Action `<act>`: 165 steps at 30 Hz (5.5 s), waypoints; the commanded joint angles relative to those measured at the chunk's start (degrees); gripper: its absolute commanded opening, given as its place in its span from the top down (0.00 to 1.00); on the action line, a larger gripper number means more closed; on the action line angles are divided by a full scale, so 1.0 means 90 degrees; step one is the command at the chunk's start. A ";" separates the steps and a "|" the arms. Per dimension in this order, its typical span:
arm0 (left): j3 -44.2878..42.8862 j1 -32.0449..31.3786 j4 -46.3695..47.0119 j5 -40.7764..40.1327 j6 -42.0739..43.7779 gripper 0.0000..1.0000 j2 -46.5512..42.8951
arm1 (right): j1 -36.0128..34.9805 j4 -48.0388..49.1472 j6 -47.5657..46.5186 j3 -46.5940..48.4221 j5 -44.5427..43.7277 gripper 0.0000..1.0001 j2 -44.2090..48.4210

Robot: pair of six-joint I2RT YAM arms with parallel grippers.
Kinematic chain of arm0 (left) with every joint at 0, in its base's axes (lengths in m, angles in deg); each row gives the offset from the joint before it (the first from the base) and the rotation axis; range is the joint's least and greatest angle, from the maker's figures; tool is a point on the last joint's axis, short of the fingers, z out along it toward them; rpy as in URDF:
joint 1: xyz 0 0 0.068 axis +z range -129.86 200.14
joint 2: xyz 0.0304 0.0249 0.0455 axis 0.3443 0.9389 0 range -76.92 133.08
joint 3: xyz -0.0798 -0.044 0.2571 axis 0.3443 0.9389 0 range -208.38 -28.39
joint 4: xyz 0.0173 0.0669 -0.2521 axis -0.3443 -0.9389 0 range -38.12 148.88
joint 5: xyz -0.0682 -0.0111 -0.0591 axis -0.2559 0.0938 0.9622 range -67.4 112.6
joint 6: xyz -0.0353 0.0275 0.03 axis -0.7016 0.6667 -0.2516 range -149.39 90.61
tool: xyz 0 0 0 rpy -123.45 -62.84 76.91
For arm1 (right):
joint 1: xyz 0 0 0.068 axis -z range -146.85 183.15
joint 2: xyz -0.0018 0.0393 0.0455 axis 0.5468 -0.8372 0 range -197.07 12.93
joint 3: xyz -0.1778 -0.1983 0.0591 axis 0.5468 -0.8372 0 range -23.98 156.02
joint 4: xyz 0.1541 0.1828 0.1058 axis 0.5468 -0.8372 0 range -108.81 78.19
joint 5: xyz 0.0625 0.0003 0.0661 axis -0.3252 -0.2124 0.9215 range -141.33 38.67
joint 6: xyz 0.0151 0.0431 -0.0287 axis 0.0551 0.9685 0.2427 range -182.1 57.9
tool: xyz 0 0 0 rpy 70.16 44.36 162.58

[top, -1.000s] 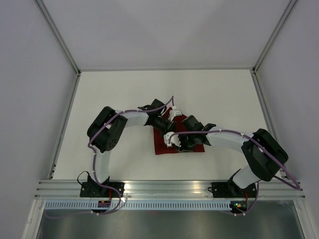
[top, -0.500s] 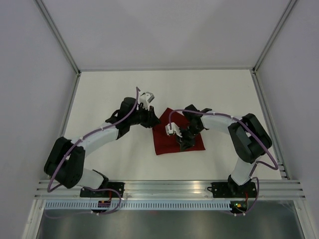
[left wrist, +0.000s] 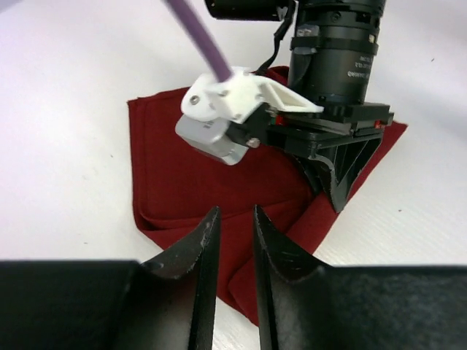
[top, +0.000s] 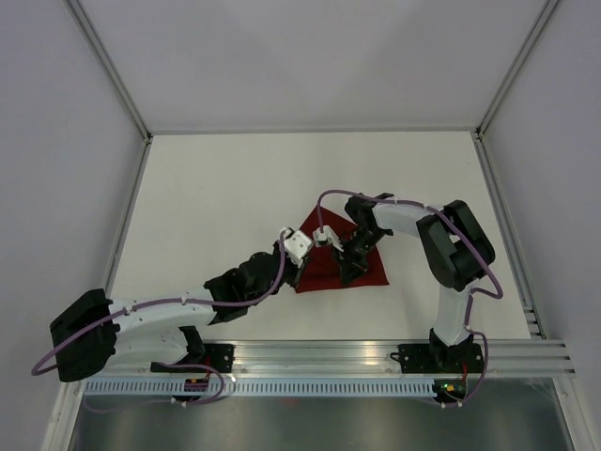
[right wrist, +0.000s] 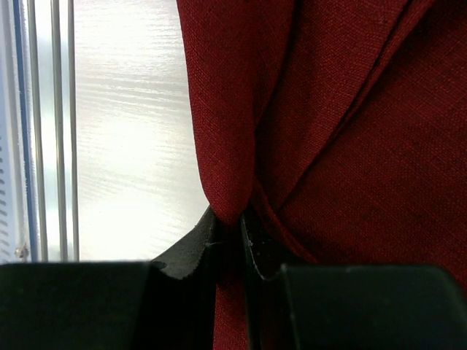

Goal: Fold the napkin, place the utensils inside, and roll it up
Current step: Roll the napkin with the utensil

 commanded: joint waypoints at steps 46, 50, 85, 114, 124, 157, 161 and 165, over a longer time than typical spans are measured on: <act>-0.1455 -0.0835 -0.0291 0.1657 0.1228 0.98 0.4140 | 0.0118 -0.0713 -0.0117 0.0343 -0.0467 0.83 -0.0926; -0.1504 -0.0338 -0.0575 0.2703 0.0926 0.98 0.4160 | 0.0128 -0.0498 0.0166 0.0216 -0.0467 0.64 -0.0527; -0.2002 0.1235 -0.1033 0.6483 -0.0628 0.98 0.5819 | 0.1446 0.2530 0.1769 -0.1541 -0.1229 0.37 0.3526; -0.2989 0.1773 -0.1981 0.7773 -0.0647 0.89 0.6894 | -0.1571 0.4122 0.1172 -0.4267 -0.3026 0.55 0.4759; -0.2989 0.2066 -0.2001 0.7500 -0.0608 0.65 0.5616 | -0.1571 0.3030 0.1172 -0.3633 -0.2548 0.76 0.3832; -0.0186 0.0632 0.0129 0.1086 0.0864 0.61 -0.0167 | 0.0147 -0.1328 -0.0098 0.0928 -0.0340 0.79 -0.1629; -0.0410 -0.0363 -0.0135 0.0908 0.1334 0.60 0.0583 | 0.0206 -0.1289 -0.0029 0.0948 -0.0369 0.79 -0.1687; -0.0820 -0.0940 -0.0623 0.0947 0.1695 0.60 0.1802 | 0.0245 -0.1308 -0.0010 0.0968 -0.0369 0.79 -0.1736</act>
